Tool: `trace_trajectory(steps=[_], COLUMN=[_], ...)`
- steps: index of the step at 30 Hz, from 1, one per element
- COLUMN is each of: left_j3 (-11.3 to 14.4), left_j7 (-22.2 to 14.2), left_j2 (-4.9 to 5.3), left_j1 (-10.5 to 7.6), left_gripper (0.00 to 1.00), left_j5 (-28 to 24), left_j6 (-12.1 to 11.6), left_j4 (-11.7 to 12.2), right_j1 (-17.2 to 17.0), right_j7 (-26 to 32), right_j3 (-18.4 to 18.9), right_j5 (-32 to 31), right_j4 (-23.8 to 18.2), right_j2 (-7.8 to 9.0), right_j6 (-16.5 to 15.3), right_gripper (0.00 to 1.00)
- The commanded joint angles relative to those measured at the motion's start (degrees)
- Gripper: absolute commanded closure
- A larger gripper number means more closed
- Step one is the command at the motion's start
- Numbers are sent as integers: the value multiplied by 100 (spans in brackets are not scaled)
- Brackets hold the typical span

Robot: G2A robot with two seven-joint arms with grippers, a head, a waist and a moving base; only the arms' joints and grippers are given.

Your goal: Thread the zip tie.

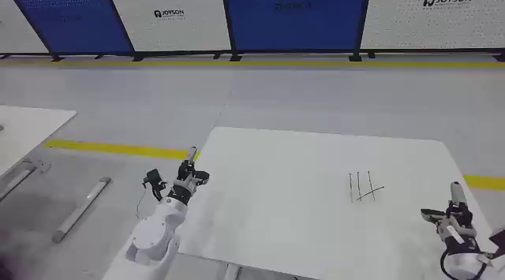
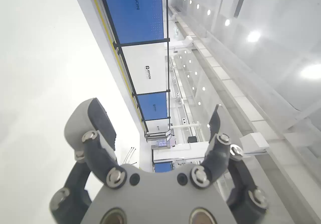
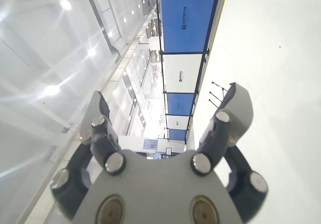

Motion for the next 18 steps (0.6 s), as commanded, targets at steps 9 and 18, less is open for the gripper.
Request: trace_trajectory(steps=[9, 18], left_j3=[0, 0], left_j7=[0, 0], left_j2=[0, 0], left_j1=[0, 0], left_gripper=[0, 0], left_j5=[0, 0], left_j6=[0, 0], left_j4=[0, 0], right_j1=[110, 734], right_j7=[299, 2075], right_j3=[106, 462], right_j5=[-121, -494], right_j4=[5, 118], right_j2=[26, 165], right_j6=[86, 582], right_gripper=[0, 0])
